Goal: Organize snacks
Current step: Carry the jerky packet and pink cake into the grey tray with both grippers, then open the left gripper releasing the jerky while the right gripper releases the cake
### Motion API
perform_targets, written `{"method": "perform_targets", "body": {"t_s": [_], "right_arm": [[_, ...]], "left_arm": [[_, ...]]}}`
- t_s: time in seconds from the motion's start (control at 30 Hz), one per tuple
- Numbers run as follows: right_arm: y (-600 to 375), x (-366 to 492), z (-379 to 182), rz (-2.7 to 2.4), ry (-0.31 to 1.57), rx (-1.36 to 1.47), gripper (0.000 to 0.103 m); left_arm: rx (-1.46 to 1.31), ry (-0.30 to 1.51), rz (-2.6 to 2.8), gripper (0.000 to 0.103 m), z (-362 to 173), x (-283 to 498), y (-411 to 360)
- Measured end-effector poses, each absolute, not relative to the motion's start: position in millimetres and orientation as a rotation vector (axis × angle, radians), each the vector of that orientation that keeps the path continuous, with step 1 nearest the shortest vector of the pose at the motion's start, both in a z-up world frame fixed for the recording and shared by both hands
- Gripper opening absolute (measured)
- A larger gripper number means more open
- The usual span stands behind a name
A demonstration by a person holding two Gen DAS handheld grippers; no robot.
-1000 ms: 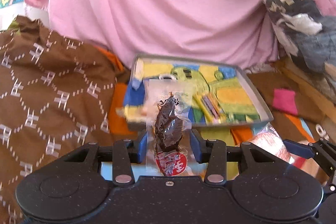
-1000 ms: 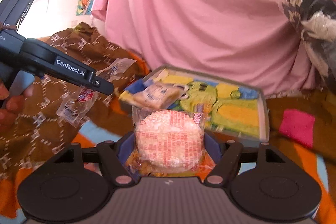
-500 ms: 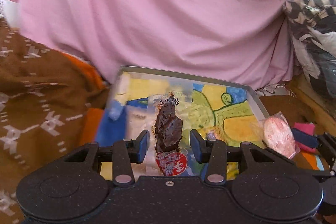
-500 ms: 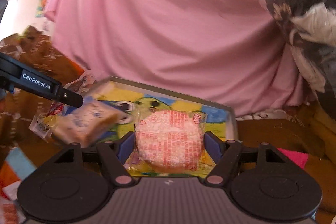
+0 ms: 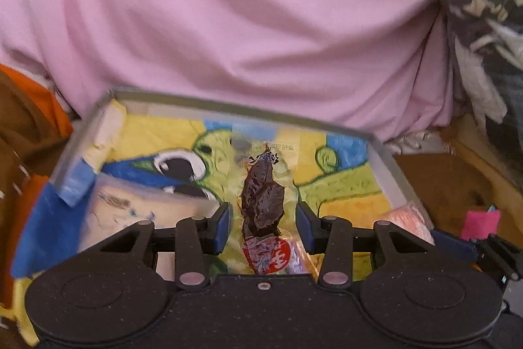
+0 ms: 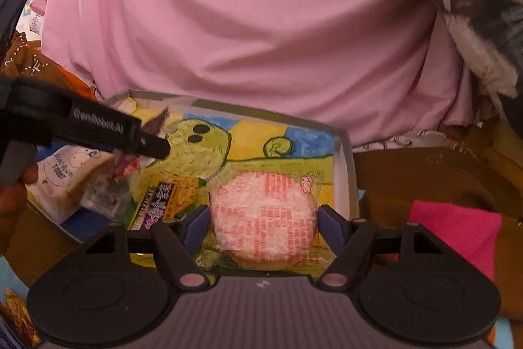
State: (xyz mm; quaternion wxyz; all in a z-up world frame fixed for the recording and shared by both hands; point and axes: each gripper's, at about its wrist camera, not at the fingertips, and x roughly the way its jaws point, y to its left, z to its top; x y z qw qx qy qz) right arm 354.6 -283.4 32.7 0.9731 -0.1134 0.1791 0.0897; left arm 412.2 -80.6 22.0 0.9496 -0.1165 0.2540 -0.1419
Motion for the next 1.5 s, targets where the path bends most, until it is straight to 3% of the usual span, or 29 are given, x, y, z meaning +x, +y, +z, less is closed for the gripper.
{"method": "perform_targets", "body": {"t_s": [0.4,0.53,0.8,1.0,1.5], "right_arm": [[-289.7,365.0,21.8,0.186,0.405,-0.208,0.078],[-289.0,360.2,23.4,0.189,0.402,-0.219,0.086],[-298.8,328.2,40.3,0.166,0.324,-0.163,0.101],[-299.5,295.7,54.6,0.13,0.273,-0.145,0.103],[-274.4,205.8,78.5,0.171,0.198,-0.153,0.103]], "left_arm": [[-0.206,0.542,-0.265,0.046,6.8,417.0,-92.3],[-0.225,0.546,-0.243,0.066,10.6,413.9,-92.5],[-0.306,0.494,-0.197,0.086,28.9,383.5,-79.6],[-0.269,0.431,-0.19,0.094,51.4,339.0,-68.9],[-0.224,0.407,-0.117,0.102,73.2,232.5,-38.6]]}}
